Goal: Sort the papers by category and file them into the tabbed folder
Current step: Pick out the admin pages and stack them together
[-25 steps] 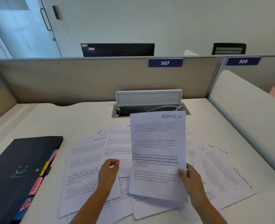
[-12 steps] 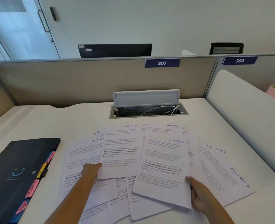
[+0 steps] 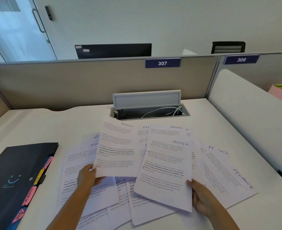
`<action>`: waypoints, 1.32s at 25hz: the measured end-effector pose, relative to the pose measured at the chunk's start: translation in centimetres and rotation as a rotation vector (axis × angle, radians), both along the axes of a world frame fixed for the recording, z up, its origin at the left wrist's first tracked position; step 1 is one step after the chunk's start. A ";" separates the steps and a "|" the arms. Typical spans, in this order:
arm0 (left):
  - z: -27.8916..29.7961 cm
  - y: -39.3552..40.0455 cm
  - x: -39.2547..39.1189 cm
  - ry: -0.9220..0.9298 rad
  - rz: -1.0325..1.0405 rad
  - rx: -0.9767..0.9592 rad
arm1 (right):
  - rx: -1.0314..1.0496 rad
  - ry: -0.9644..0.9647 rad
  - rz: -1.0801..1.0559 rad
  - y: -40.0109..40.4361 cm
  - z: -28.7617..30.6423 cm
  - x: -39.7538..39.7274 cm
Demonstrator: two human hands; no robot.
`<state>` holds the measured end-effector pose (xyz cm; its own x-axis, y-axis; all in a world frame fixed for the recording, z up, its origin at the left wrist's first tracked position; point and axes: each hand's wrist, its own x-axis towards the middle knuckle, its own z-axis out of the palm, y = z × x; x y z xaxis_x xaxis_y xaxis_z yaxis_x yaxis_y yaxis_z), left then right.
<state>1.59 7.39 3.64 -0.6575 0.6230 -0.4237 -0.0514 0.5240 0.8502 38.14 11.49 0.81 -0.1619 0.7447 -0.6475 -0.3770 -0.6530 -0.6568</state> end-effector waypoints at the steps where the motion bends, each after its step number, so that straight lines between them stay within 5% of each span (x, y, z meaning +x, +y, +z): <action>1: 0.3 -0.4 -0.5 -0.001 0.018 0.024 | 0.005 -0.001 0.016 0.0 0.0 0.0; 8: 2.8 -3.5 -0.7 -0.256 0.027 0.129 | 0.026 0.036 0.012 0.2 -0.3 0.1; 20: 0.7 -4.8 9.5 -0.250 -0.414 -0.133 | 0.097 0.023 -0.009 -0.5 0.8 0.0; 28: 0.6 -4.6 11.0 -0.200 -0.445 -0.160 | 0.028 0.027 -0.017 -0.3 0.8 0.2; 33: 0.4 -4.2 10.2 0.096 -0.419 -0.030 | 0.015 -0.096 0.091 -0.3 0.6 -0.2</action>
